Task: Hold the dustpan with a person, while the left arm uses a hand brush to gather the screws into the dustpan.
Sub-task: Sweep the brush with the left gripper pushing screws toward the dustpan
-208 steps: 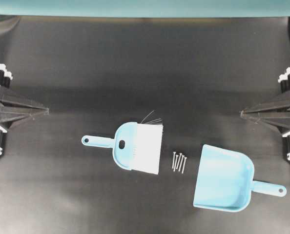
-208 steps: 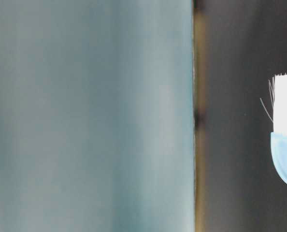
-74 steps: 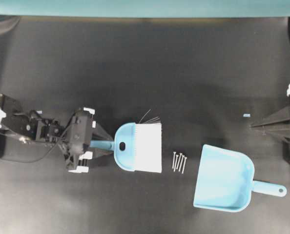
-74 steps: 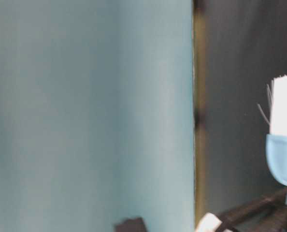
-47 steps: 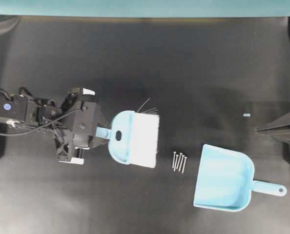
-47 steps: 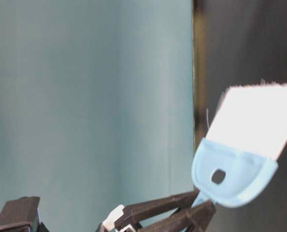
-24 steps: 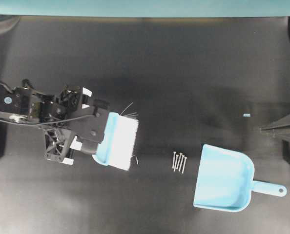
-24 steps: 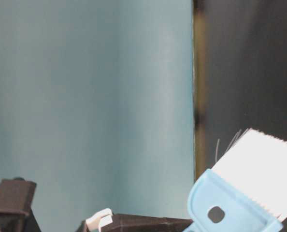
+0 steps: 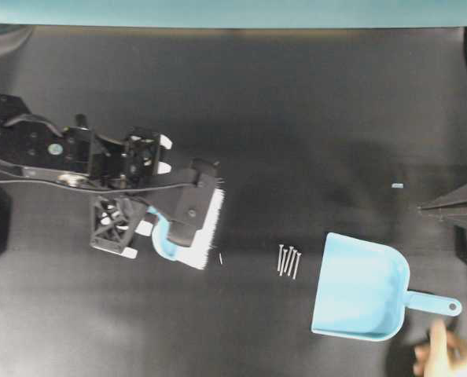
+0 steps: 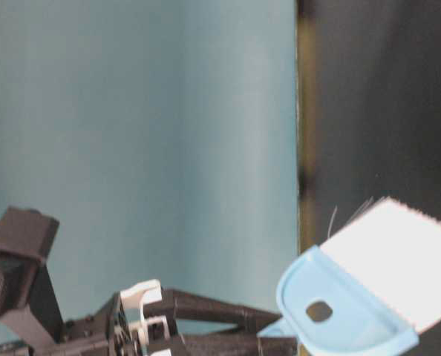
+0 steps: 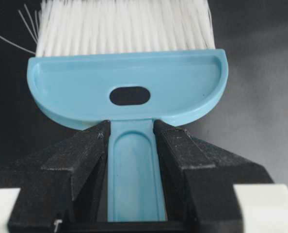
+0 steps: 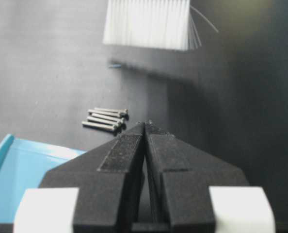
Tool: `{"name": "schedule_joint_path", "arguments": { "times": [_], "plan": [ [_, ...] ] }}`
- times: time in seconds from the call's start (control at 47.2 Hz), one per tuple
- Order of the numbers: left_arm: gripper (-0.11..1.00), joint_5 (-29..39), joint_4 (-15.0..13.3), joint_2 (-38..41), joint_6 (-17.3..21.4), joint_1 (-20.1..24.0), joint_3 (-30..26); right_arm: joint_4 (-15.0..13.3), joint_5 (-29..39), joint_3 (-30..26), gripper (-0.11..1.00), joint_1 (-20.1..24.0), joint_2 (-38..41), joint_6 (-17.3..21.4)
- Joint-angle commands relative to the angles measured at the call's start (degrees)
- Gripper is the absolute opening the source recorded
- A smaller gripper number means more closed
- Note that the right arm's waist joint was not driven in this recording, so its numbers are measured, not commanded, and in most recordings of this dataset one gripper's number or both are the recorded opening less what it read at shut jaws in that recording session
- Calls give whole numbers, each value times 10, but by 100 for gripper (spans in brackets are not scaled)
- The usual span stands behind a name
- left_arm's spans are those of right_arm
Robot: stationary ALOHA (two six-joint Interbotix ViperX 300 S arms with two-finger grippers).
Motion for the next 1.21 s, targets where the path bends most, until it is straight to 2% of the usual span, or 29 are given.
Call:
{"name": "schedule_joint_path", "arguments": {
  "times": [0.0, 0.233, 0.657, 1.186],
  "plan": [
    [31, 4, 1, 4, 1, -4, -27, 0, -2, -3, 0, 0, 3, -4],
    [31, 4, 1, 28, -2, -18, -47, 0, -2, -3, 0, 0, 3, -4],
    [31, -3, 1, 83, 3, -11, -69, 0, -2, -3, 0, 0, 3, -4],
    [31, -62, 1, 150, 19, -7, -113, 0, -2, -3, 0, 0, 2, -4]
  ]
}}
